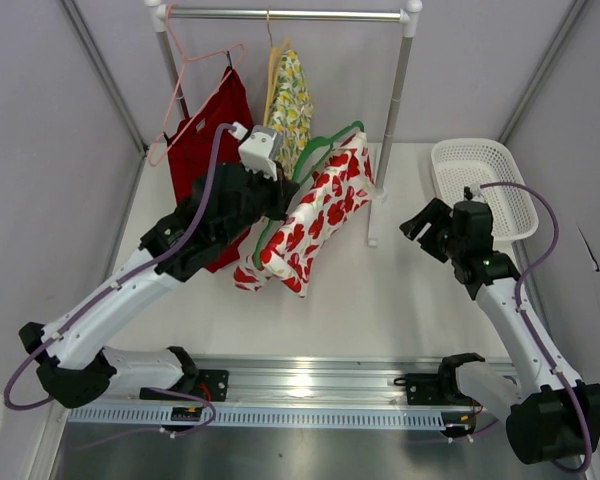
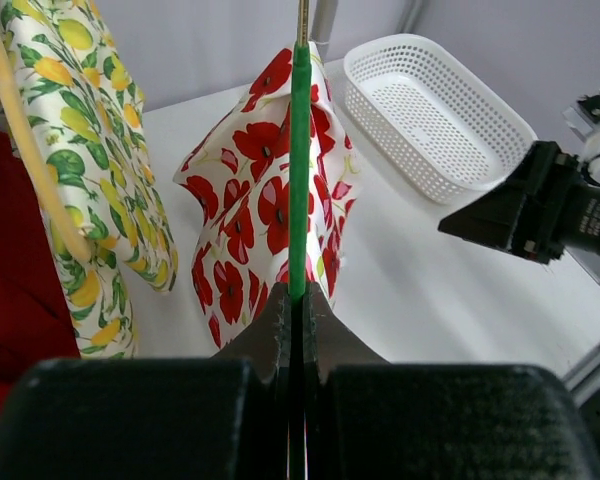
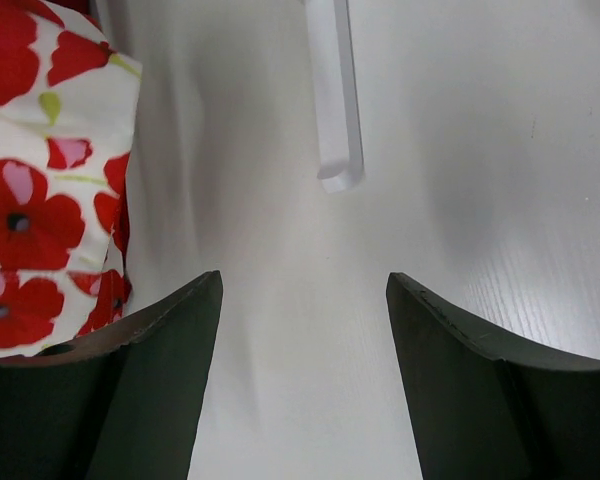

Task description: Place the skirt on the hanger

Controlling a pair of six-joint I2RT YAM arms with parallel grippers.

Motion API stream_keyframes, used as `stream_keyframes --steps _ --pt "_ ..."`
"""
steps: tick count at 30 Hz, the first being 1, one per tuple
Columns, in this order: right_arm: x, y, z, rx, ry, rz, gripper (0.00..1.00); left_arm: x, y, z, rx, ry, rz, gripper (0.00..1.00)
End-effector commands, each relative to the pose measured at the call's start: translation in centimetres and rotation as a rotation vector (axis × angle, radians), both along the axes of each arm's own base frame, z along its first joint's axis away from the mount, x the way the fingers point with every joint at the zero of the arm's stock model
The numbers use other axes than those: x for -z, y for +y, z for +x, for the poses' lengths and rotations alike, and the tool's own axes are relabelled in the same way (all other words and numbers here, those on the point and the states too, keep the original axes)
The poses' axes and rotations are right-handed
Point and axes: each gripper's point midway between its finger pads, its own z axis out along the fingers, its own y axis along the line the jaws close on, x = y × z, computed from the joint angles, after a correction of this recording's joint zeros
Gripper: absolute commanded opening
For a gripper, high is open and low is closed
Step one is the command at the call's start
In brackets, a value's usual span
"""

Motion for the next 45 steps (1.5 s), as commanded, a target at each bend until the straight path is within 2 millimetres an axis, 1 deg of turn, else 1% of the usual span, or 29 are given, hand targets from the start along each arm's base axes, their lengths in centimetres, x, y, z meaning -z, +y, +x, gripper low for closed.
stream_keyframes --steps 1,2,4,5,6,8,9,10,11,13,14,15,16,18,19,20,21,22,23,24,25,26,29,32,34,35,36,40,45 --pt "-2.7 0.4 0.4 -0.03 -0.054 -0.005 0.73 -5.2 -0.4 1.3 -0.051 -0.102 -0.1 0.0" --pt "-3.1 0.4 0.5 -0.032 -0.061 -0.005 0.73 -6.1 -0.8 1.8 -0.057 -0.113 -0.11 0.0" --pt "-3.5 0.5 0.5 -0.042 -0.065 -0.004 0.73 -6.4 -0.9 2.7 -0.094 -0.114 -0.107 0.0" --pt "-3.5 0.5 0.5 -0.045 -0.062 -0.005 0.73 -7.7 -0.8 2.9 -0.11 -0.127 -0.127 0.0" --pt "-4.0 0.6 0.6 -0.049 -0.072 -0.005 0.73 -7.1 -1.3 3.7 -0.125 -0.115 -0.112 0.0" --pt "-4.1 0.8 0.6 -0.061 -0.067 -0.005 0.73 -7.4 -1.4 4.4 -0.16 -0.116 -0.124 0.0" --pt "-4.6 0.8 0.8 -0.063 -0.077 -0.003 0.73 -8.2 -1.7 4.9 -0.174 -0.123 -0.136 0.0" --pt "-4.6 0.8 0.8 -0.067 -0.075 -0.008 0.73 -8.2 -1.7 5.4 -0.197 -0.121 -0.133 0.0" --pt "-4.6 0.8 0.9 -0.066 -0.072 -0.01 0.73 -8.8 -1.7 5.7 -0.207 -0.128 -0.141 0.0" --pt "-5.1 0.9 1.0 -0.076 -0.081 -0.01 0.73 -8.8 -2.5 6.6 -0.217 -0.131 -0.134 0.0" --pt "-5.0 1.0 1.0 -0.079 -0.075 -0.009 0.73 -9.7 -2.5 6.9 -0.231 -0.14 -0.146 0.0" --pt "-5.4 1.1 1.0 -0.083 -0.083 -0.01 0.73 -9.6 -3.1 7.5 -0.231 -0.143 -0.13 0.0" --pt "-5.5 1.1 1.1 -0.086 -0.084 -0.008 0.73 -10.7 -3.2 7.6 -0.236 -0.157 -0.146 0.0" --pt "-5.8 1.1 1.1 -0.089 -0.087 -0.007 0.73 -10.6 -3.9 8.7 -0.25 -0.158 -0.124 0.0" --pt "-5.9 1.1 1.1 -0.089 -0.09 -0.01 0.73 -11.6 -3.9 8.8 -0.251 -0.173 -0.136 0.0" --pt "-6.0 1.1 1.1 -0.091 -0.091 -0.01 0.73 -11.6 -4.0 9.2 -0.262 -0.174 -0.129 0.0" --pt "-6.1 1.1 1.0 -0.093 -0.095 -0.01 0.73 -12.3 -4.0 9.4 -0.269 -0.186 -0.131 0.0" --pt "-6.3 1.1 1.0 -0.096 -0.097 -0.012 0.73 -12.3 -4.5 10.0 -0.27 -0.19 -0.13 0.0" --pt "-6.4 1.2 1.0 -0.099 -0.101 -0.014 0.73 -12.2 -4.5 10.6 -0.279 -0.191 -0.125 0.0" --pt "-6.4 1.1 0.9 -0.099 -0.099 -0.014 0.73 -13.8 -4.1 10.7 -0.284 -0.213 -0.159 0.0" --pt "-6.6 1.1 1.0 -0.101 -0.105 -0.016 0.73 -13.5 -4.6 11.5 -0.284 -0.204 -0.154 0.0" --pt "-6.6 1.0 0.9 -0.102 -0.103 -0.022 0.73 -13.2 -4.5 12.3 -0.287 -0.196 -0.154 0.0" --pt "-6.9 0.9 0.9 -0.102 -0.11 -0.029 0.73 -12.5 -4.5 13.9 -0.294 -0.192 -0.147 0.0" --pt "-7.3 0.8 0.9 -0.102 -0.117 -0.032 0.73 -12.4 -4.3 15.2 -0.286 -0.199 -0.167 0.0" --pt "-7.4 0.7 0.9 -0.106 -0.121 -0.034 0.73 -12.2 -4.5 15.7 -0.275 -0.209 -0.173 0.0" --pt "-7.4 0.7 0.9 -0.104 -0.121 -0.036 0.73 -12.5 -4.3 16.3 -0.275 -0.228 -0.19 0.0" --pt "-7.4 0.7 0.9 -0.105 -0.123 -0.038 0.73 -13.0 -4.3 16.4 -0.269 -0.244 -0.203 0.0" --pt "-7.6 0.5 0.6 -0.099 -0.133 -0.037 0.73 -13.4 -4.0 17.6 -0.269 -0.272 -0.217 0.0" --pt "-7.1 0.4 0.4 -0.097 -0.127 -0.043 0.73 -12.5 -3.9 19.0 -0.285 -0.249 -0.211 0.0"
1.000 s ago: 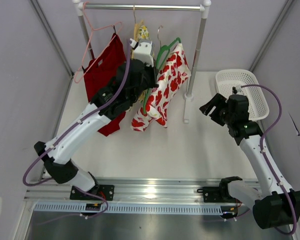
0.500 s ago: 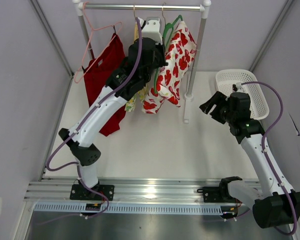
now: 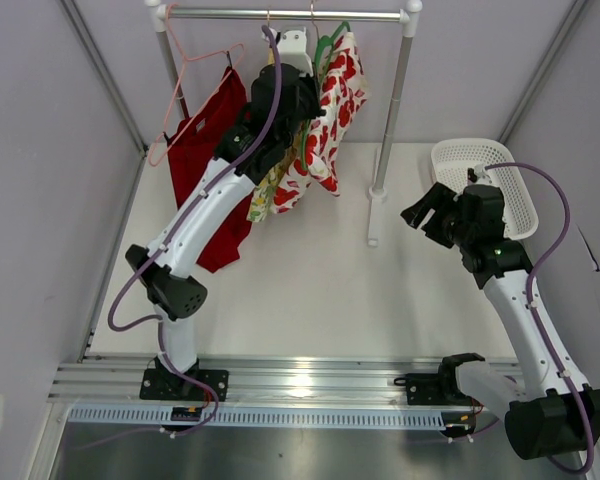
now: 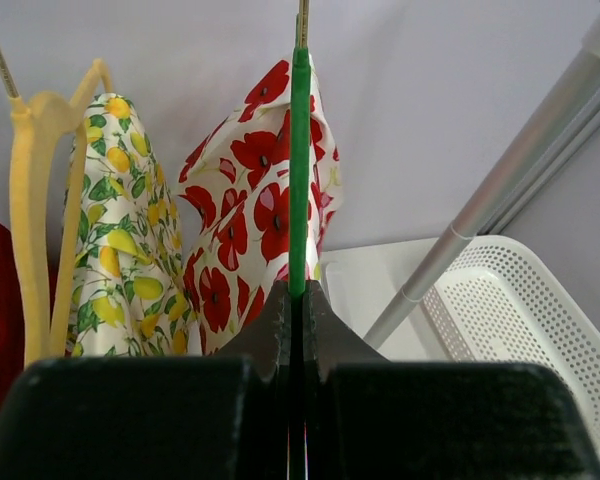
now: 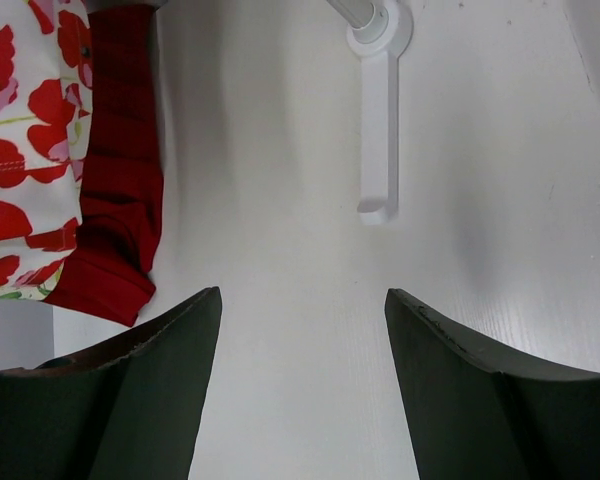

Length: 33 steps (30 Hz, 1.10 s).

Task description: Place the skirt on the hanger

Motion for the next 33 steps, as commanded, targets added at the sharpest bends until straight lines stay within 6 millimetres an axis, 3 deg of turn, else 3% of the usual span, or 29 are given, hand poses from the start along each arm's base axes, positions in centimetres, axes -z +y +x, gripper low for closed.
stream_keyframes --steps 1,9,15,16,17,20,23,26,29,31,32,33 --pt "-1.6 -0.2 0.0 -0.012 -0.056 -0.01 0.73 -4.8 0.1 0.2 0.017 -0.125 -0.102 0.0" --pt "-1.7 0.0 0.1 -0.022 -0.062 -0.005 0.73 -0.9 -0.6 1.9 0.02 -0.05 -0.073 0.0" --pt "-1.4 -0.1 0.0 -0.025 -0.063 -0.013 0.73 -1.5 -0.4 1.2 0.043 -0.071 -0.077 0.01" --pt "-1.3 0.0 -0.1 -0.028 -0.059 -0.012 0.73 -1.6 -0.5 1.0 0.051 -0.071 -0.073 0.04" --pt "-1.3 0.0 0.0 -0.027 -0.063 -0.013 0.73 -1.7 -0.4 0.8 0.054 -0.074 -0.07 0.18" --pt "-1.3 0.0 0.1 -0.029 -0.064 -0.017 0.74 -2.5 0.0 -0.1 0.076 -0.099 -0.06 0.44" --pt "-1.5 0.1 0.1 -0.041 -0.077 -0.019 0.74 -4.6 0.7 -1.7 0.102 -0.142 -0.065 0.57" --pt "-2.0 0.2 0.3 -0.048 -0.09 -0.018 0.75 -6.5 1.6 -3.4 0.117 -0.167 -0.074 0.63" --pt "-2.4 0.5 0.4 -0.066 -0.097 -0.015 0.76 -7.2 2.6 -4.9 0.126 -0.159 -0.066 0.68" --pt "-2.6 0.7 0.4 -0.083 -0.104 -0.012 0.76 -6.5 2.4 -5.9 0.171 -0.143 -0.052 0.69" --pt "-3.2 1.3 0.4 -0.115 -0.12 -0.003 0.76 -8.1 3.2 -7.6 0.192 -0.173 -0.073 0.7" --pt "-3.5 1.4 0.4 -0.134 -0.133 -0.012 0.77 -6.0 2.5 -8.1 0.239 -0.134 -0.048 0.7"
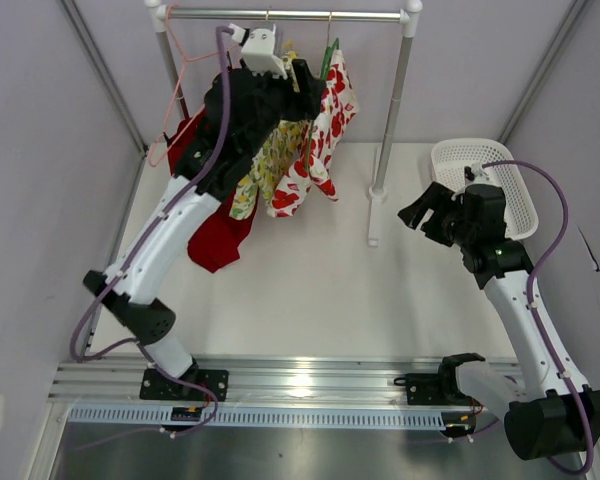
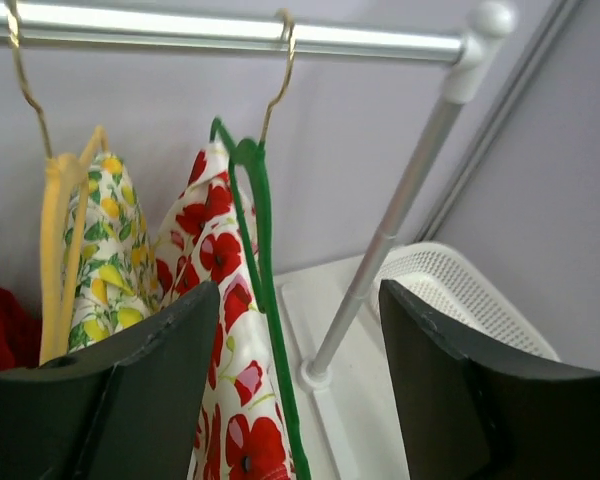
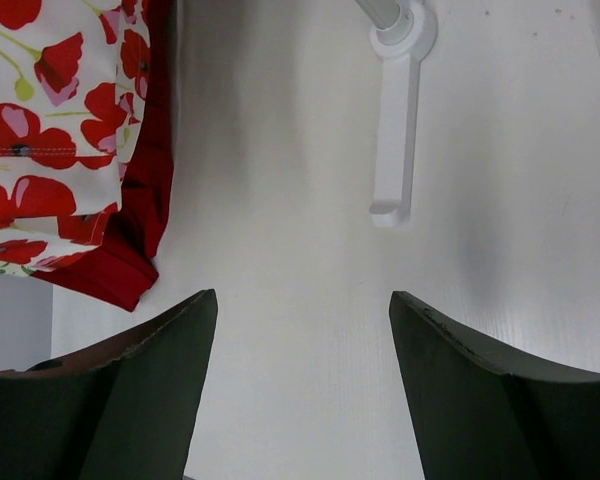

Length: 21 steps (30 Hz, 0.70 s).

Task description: Place the skirt on the hanger

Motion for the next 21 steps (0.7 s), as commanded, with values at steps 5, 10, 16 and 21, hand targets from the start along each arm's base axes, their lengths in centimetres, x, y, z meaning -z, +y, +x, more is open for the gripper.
stream_keyframes --steps 5,10,16,21 --pt "-3.6 1.6 0.5 -0.131 -0.11 -0.004 0.83 1.9 3.2 -9.2 0.173 0.032 -0.009 0.72" --pt "-3.1 1.1 0.4 -0.112 -0.106 -0.026 0.88 6.2 6.3 -15.8 0.263 0.064 0.017 0.72" --pt "-3.7 0.4 -0.5 -0.079 -0.154 -0.037 0.97 10.6 10.4 -19.8 0.22 0.105 0.094 0.73" --pt "-3.6 -0.6 -1.1 -0.048 -0.174 -0.076 0.99 15.4 11.6 -20.6 0.196 0.178 0.133 0.73"
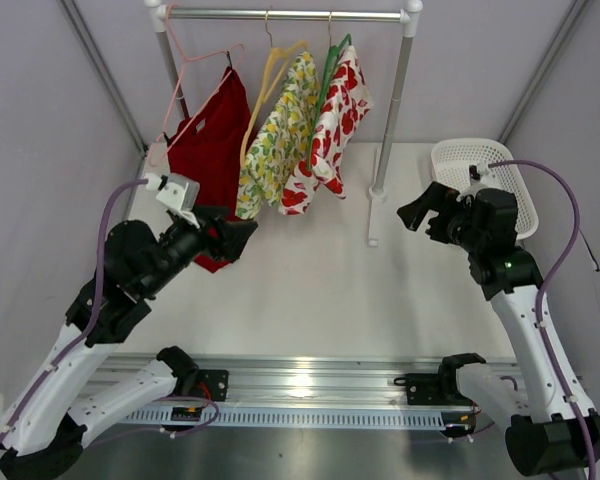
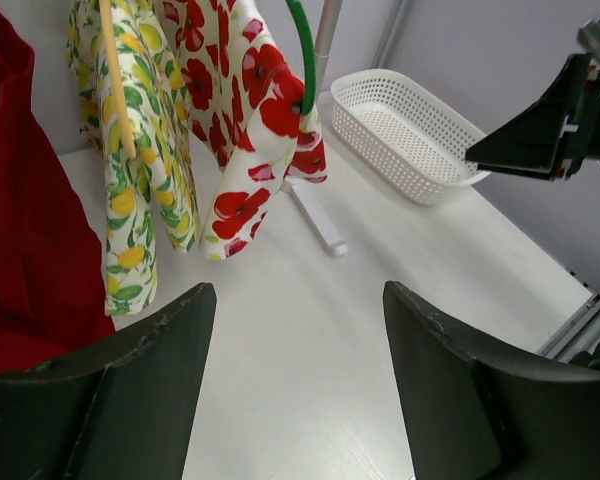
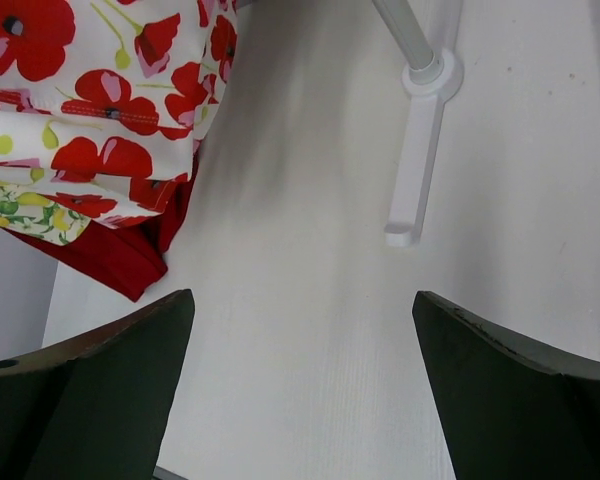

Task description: Place the skirt on the hanger

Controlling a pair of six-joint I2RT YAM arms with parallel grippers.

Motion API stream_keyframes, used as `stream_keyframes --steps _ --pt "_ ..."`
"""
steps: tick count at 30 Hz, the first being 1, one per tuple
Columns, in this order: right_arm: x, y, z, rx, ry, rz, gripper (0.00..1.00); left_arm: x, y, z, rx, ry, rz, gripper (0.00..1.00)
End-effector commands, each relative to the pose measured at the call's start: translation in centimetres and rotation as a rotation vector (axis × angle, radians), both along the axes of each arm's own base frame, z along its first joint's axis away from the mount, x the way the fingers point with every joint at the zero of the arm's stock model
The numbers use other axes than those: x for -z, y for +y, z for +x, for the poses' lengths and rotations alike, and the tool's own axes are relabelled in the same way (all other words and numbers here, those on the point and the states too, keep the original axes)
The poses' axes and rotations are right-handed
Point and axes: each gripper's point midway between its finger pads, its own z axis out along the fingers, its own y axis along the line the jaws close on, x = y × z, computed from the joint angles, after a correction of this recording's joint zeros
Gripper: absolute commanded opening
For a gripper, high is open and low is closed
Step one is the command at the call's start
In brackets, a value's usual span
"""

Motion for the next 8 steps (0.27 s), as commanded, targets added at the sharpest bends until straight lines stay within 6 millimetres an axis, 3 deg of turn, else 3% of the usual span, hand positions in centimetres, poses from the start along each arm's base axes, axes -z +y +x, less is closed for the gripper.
stream_keyframes --steps 1,3,8 --pt "-0.9 -0.9 0.1 0.031 -0.059 -0.036 0.99 3.8 0.3 -0.2 -0.006 0.068 0.059 0.73" --pt "-1.3 -0.9 0.0 0.032 -0.072 -0.028 1.0 4.9 0.2 -0.2 0.002 0.072 0.067 0.73" --pt "-2.5 -1.1 0.0 0.048 -0.102 -0.024 1.0 5.3 0.2 -0.1 0.012 0.063 0.099 0.73"
